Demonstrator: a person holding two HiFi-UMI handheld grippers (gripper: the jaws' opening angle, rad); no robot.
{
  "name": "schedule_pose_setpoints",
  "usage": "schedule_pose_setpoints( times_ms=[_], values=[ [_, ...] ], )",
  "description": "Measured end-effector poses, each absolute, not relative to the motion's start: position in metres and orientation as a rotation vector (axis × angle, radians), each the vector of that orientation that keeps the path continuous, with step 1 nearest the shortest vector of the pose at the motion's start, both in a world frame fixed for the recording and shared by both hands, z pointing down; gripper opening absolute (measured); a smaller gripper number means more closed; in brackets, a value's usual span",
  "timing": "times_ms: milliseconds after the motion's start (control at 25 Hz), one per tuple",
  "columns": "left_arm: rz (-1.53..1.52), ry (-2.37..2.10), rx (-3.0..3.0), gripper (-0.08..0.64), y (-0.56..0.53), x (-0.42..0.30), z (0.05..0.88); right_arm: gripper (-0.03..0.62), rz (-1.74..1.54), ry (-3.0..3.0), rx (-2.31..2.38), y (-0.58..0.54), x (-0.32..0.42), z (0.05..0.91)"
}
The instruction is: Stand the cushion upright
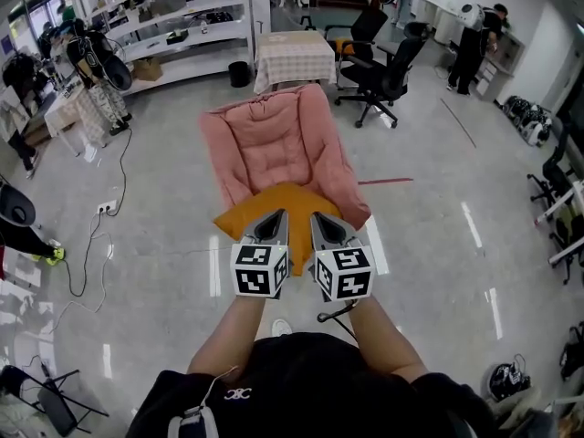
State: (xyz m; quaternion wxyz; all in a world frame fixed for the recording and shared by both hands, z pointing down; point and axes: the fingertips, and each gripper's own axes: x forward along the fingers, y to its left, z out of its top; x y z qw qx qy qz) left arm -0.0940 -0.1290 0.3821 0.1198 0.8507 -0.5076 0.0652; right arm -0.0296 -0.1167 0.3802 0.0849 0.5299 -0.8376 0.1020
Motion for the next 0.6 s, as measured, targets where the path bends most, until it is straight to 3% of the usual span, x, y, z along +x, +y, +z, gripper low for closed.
schedule_pose_setpoints(
  times_ms=[600],
  values=[
    [0.313, -1.465, 2.470, -0.002, -0.194, -0.151, 0.421, -0.002, 0.308, -2.448, 1.667, -0.189, -0.061, 0.404]
  ],
)
